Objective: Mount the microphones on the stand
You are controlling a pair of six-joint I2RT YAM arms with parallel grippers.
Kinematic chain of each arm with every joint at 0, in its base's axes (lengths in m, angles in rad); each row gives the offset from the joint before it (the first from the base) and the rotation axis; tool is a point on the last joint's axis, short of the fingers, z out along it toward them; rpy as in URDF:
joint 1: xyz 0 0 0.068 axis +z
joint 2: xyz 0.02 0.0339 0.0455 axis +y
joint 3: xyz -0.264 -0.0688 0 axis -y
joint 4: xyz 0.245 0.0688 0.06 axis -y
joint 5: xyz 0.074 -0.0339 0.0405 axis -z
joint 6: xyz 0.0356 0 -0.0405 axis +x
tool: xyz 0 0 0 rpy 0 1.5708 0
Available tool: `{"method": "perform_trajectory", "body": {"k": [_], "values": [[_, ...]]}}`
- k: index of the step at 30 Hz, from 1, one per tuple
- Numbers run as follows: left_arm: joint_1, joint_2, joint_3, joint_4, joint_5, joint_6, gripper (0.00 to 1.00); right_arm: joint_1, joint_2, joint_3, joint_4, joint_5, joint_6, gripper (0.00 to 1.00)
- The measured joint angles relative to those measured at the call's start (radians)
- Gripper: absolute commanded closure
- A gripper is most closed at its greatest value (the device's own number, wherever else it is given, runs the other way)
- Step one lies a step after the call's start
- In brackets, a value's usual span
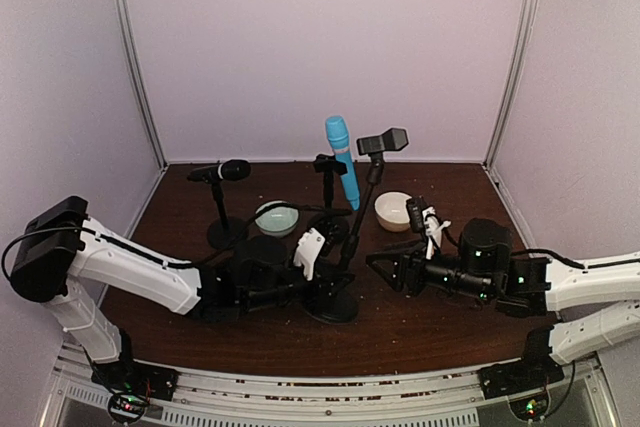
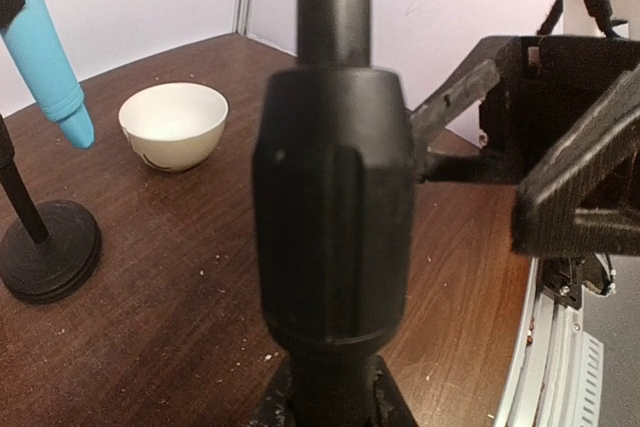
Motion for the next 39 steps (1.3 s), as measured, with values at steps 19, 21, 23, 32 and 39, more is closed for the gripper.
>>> {"method": "perform_trajectory", "body": {"k": [19, 21, 23, 32, 39], "values": [[-0.027, -0.015, 0.010, -0.007, 0.025, -0.025, 1.00, 0.035, 0.172, 0.077, 0.175, -0.015, 0.011, 0.71], [-0.031, -0.029, 0.005, -0.006, 0.026, -0.025, 1.00, 0.036, 0.173, 0.090, 0.175, -0.017, 0.011, 0.75], [-0.031, -0.044, -0.005, 0.001, 0.025, -0.024, 1.00, 0.037, 0.182, 0.110, 0.177, -0.021, 0.023, 0.81], [-0.030, -0.098, -0.067, 0.002, 0.034, 0.005, 1.00, 0.041, 0.219, 0.133, 0.182, -0.087, 0.003, 1.00], [-0.038, -0.167, -0.098, 0.012, 0.178, 0.102, 1.00, 0.010, 0.158, 0.123, 0.184, -0.372, -0.247, 0.92]]}}
